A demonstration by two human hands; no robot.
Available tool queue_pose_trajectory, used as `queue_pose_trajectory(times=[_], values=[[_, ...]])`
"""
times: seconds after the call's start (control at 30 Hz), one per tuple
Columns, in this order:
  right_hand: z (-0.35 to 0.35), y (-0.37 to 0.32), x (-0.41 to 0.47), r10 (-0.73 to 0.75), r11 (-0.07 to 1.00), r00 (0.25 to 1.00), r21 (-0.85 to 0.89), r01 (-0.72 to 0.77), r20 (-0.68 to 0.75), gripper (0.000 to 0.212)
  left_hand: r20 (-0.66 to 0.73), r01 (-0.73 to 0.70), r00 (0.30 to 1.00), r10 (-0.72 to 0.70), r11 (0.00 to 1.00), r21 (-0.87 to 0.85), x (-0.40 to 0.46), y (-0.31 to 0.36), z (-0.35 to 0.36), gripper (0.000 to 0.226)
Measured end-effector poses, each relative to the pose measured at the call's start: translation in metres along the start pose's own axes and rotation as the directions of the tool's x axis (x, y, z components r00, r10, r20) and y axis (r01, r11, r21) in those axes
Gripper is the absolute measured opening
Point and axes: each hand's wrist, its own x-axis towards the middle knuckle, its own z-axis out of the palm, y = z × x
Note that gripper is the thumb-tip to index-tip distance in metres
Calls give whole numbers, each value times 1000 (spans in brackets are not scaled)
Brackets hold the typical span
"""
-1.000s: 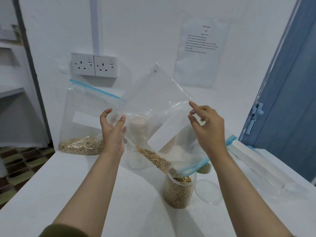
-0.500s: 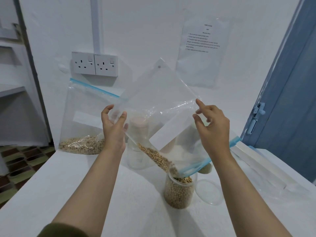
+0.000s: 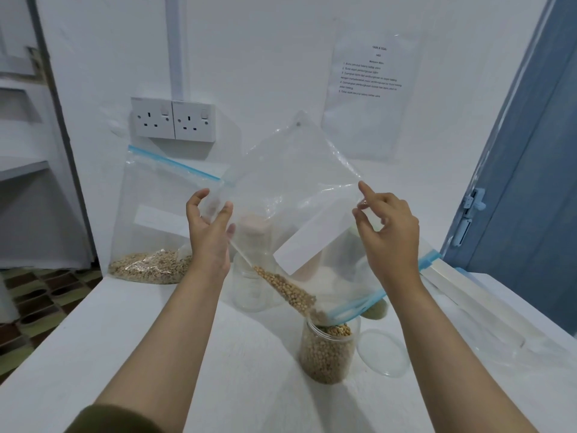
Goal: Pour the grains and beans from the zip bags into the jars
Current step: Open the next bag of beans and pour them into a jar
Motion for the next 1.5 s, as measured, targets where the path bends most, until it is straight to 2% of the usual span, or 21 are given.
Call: queue_pose_trajectory(times=[0.57, 1.37, 1.5], values=[[-3, -1, -1, 8, 1000, 1000, -19, -8, -30, 41, -18, -14, 1000, 14, 1000, -14, 1, -1, 2, 36], [-10, 1, -9, 65, 996, 995, 70, -60, -69, 45, 28, -66, 997, 66, 998, 20, -3, 5, 8, 36], [-11, 3, -9, 35, 998, 997, 57, -31, -65, 47, 28, -64, 998, 64, 998, 17, -3, 5, 8, 37]])
